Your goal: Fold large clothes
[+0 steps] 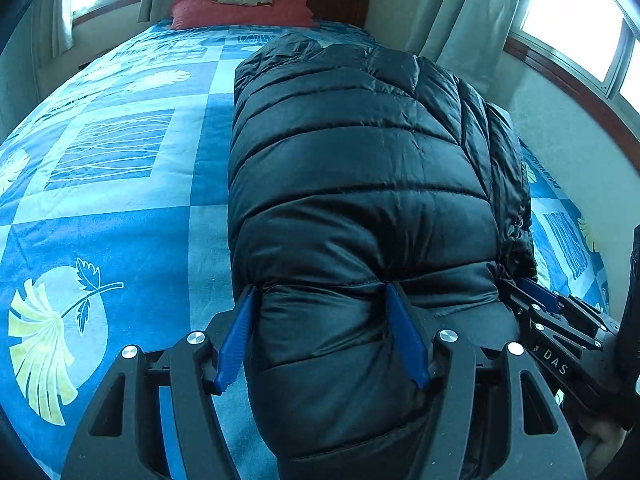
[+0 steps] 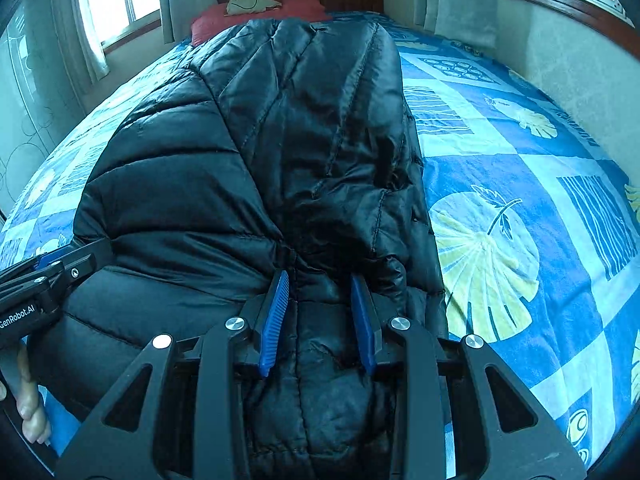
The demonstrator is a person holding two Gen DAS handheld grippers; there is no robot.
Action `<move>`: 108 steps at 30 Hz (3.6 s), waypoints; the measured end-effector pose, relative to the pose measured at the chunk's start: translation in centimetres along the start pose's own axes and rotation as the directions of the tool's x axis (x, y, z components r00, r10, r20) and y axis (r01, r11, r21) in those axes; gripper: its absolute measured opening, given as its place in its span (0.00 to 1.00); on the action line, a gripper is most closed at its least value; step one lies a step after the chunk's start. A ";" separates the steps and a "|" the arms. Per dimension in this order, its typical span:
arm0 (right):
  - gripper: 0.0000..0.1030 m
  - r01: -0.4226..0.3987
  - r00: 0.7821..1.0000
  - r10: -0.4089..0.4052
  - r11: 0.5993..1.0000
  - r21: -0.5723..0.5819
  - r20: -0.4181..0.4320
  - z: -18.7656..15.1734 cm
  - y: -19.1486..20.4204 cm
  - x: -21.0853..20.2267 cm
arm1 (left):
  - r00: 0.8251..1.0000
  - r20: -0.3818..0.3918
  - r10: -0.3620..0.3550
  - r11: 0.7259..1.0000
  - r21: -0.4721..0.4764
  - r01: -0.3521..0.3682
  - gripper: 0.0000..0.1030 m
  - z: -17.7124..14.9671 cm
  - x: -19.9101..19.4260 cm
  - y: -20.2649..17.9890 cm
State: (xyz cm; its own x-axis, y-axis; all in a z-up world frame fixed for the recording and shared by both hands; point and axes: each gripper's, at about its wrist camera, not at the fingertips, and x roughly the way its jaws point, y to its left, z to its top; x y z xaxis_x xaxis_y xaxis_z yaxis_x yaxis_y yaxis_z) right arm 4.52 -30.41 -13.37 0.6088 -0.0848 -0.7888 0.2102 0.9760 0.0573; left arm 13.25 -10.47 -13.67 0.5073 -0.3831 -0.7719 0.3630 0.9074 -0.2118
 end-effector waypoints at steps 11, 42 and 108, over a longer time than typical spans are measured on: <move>0.31 0.055 0.997 -0.053 0.998 -0.039 0.048 1.3 1.5 -4.0 | 0.998 0.058 0.016 1.000 -0.020 -0.015 0.61 1.0 -4.0 -0.1; 0.35 0.043 0.997 -0.041 0.999 -0.029 0.060 12.2 -0.7 2.4 | 0.995 0.055 0.088 0.996 0.005 -0.089 0.63 10.6 2.3 -0.6; 0.39 0.047 0.998 -0.047 0.999 0.016 0.046 9.5 -1.6 8.5 | 0.979 0.022 0.201 0.977 0.070 -0.202 0.66 9.7 7.8 -1.9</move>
State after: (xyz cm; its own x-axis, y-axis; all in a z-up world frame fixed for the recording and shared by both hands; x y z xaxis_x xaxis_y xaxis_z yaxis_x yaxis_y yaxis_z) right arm 16.66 -34.59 -14.34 0.6326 -0.1402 -0.7617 0.2503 0.9677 0.0298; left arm 24.12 -16.89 -13.46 0.5868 -0.1970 -0.7854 0.3073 0.9516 -0.0091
